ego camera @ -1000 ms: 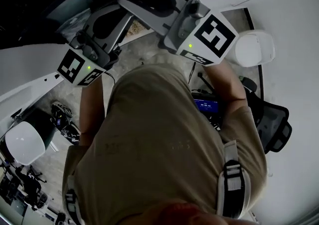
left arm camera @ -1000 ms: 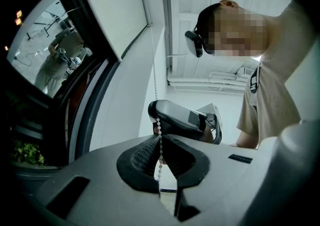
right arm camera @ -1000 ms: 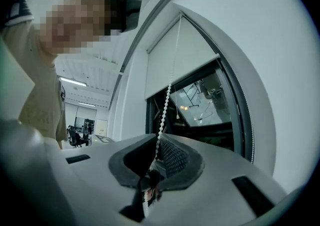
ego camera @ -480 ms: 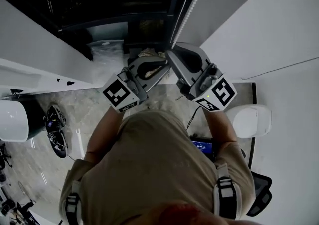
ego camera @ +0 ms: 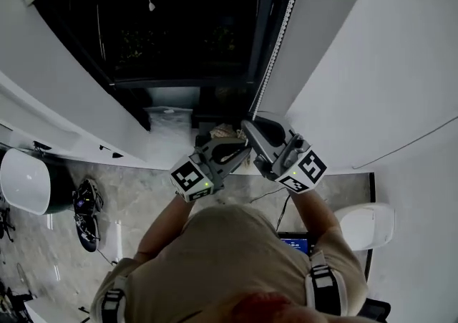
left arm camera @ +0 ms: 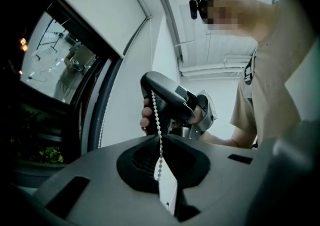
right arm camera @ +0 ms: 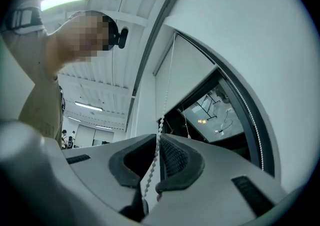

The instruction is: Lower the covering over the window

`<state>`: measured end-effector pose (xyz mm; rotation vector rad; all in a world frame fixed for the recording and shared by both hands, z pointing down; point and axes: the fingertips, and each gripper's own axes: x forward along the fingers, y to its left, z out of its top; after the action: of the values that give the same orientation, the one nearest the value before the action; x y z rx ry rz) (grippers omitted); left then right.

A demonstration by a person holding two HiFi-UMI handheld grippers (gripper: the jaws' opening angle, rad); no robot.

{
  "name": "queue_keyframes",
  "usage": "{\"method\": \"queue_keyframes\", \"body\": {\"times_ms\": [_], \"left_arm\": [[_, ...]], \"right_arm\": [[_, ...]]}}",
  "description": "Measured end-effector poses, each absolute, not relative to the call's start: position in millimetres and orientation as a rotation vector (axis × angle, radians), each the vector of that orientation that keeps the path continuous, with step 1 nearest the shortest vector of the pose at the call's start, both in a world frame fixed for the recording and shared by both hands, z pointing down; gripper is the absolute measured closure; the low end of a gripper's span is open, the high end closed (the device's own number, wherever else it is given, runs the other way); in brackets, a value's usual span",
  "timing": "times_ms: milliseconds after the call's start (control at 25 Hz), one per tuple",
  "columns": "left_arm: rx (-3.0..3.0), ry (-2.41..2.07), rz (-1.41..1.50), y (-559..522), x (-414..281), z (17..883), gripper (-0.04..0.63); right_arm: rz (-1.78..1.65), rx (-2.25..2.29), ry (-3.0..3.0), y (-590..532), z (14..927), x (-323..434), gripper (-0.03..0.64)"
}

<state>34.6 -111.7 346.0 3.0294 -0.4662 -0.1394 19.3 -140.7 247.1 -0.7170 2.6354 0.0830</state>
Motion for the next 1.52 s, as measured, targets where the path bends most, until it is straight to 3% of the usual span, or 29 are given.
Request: {"method": "queue_keyframes", "body": {"times_ms": [200,920,960,1000,1040,1080,1120,1200,1400,1520], "left_arm": [[3.027,-0.468,-0.176,-104.7,65.2,338.5,0.571],[3.095,-0.526,-0.194,-93.5,72.7,328.5,0.570],[3.105,-0.530,-0.227,-100.5,64.3,321.0,0.518],[3.136,-0.556,-0.201,-111.6,56.4,314.2,0.423],[3.197,-0.596,-0.089,-123.1,52.5,310.5,0.402],[3.266,-0.627,0.064,-130.9,53.7,308.2,0.300],[3.319,-0.613,0.185,-133.0,58.9,303.6,0.255],[3.374,-0.485,0.274,-128.3,73.3,285.3,0.318],[3.424,-0.083,0.501,-116.5,64.6,291.9,0.324],[3.303,0.082,0.184,-125.9,46.2,262.7,0.324]], "right_arm": [[0.155,-0.698,2.634,-137.6,223.8,45.1,0.586],[0.197,-0.807,2.718,-137.7,205.8,54.9,0.611],[0.203,-0.841,2.790,-142.4,222.1,48.5,0.612],[0.173,-0.877,2.869,-149.3,245.9,42.1,0.612],[0.086,-0.902,2.921,-156.4,270.3,40.0,0.614],[-0.026,-0.917,2.930,-162.0,288.3,43.3,0.614],[-0.103,-0.933,2.915,-165.6,297.2,49.6,0.614],[-0.105,-0.974,2.875,-169.6,292.8,61.1,0.614],[0.005,-1.031,2.755,-160.7,259.7,78.4,0.612],[0.150,-1.089,2.732,-151.5,257.0,80.8,0.612]]}}
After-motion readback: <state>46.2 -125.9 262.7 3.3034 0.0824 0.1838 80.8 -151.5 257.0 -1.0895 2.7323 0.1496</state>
